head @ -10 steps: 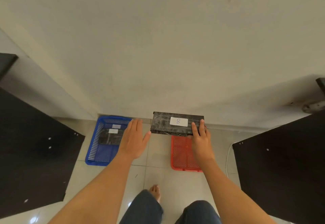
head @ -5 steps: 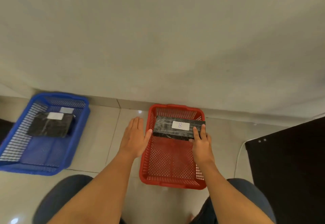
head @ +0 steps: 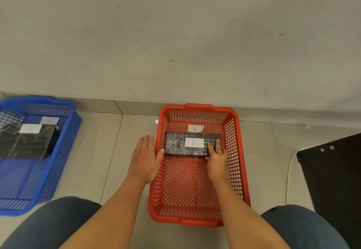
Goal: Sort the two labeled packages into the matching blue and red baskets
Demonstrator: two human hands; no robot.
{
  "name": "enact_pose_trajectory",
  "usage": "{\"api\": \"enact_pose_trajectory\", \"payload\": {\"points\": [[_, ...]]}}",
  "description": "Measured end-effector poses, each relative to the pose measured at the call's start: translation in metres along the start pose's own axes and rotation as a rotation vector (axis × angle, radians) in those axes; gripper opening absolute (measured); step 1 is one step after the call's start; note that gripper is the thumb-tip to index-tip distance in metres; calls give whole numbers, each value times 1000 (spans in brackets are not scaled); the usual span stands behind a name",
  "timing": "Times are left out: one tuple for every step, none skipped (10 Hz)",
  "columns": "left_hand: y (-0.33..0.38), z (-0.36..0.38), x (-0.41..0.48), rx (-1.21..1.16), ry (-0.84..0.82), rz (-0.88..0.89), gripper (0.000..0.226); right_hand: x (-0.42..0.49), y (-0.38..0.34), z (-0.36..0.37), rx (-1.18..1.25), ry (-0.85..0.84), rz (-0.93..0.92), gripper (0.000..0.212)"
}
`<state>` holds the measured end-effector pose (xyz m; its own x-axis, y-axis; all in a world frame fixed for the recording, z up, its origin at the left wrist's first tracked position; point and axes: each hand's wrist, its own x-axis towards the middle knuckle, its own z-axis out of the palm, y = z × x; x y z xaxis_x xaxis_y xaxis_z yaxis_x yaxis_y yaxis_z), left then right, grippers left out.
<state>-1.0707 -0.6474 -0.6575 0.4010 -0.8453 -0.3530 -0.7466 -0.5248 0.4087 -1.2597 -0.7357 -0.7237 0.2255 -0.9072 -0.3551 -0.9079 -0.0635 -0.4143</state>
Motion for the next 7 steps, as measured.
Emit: {"api": "enact_pose_trajectory", "payload": {"points": [[-3,2,3,2,-9,-7,59,4,1,-1,-14,15,0,54],[-3,3,8,-10,0,-8,58,4,0,-2,-16,9,3,53],[-1,5,9,-15,-9,-6,57,1,0,-2,-96,27,13,53],[0,7,6,-25,-19,-3,57,-5,-2,-6,-136,17,36,56],[3,4,3,-49,-28,-8,57,-10,-6,-13,-133,8,42,58],[11,-12,-10,-47,-24,6,56,-23,-17,-29,-117,40,15,59],[28,-52,-46,-37,-69,14,58,-50,-40,-67,-179,1,-37,58]]}}
